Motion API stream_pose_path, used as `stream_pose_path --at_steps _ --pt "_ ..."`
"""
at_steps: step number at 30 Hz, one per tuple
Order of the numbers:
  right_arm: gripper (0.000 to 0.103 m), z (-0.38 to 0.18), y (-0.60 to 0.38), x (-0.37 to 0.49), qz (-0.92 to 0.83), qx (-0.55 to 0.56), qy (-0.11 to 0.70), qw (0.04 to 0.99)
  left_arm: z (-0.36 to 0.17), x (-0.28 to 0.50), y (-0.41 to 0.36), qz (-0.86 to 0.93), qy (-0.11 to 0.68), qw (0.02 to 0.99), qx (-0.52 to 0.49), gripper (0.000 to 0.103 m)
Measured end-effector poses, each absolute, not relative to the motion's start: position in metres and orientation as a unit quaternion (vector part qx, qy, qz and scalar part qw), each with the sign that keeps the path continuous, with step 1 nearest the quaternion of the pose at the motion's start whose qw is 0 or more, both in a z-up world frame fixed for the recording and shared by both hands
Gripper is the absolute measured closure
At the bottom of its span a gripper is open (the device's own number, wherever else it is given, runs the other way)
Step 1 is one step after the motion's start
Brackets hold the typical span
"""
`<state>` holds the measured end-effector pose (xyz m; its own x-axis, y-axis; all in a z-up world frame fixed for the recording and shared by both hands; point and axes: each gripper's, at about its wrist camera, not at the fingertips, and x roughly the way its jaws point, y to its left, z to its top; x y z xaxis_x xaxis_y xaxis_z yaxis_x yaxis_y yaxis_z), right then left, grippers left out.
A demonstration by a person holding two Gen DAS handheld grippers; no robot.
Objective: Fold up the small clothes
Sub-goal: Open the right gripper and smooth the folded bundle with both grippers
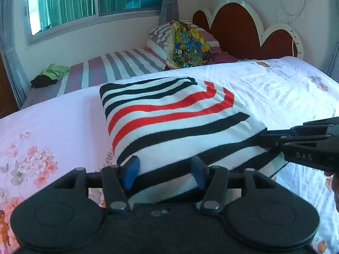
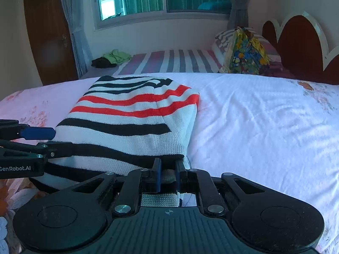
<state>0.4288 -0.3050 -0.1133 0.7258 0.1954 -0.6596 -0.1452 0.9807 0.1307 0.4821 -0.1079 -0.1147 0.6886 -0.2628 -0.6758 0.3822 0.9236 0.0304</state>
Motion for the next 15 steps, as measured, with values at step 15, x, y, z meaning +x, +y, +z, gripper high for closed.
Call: stream_pose_path --at_steps 15 --pt "0.092 -0.086 -0.322 0.463 0.093 0.071 0.305 0.945 -0.107 0.525 -0.081 -0.166 0.34 0.924 0.055 0.044"
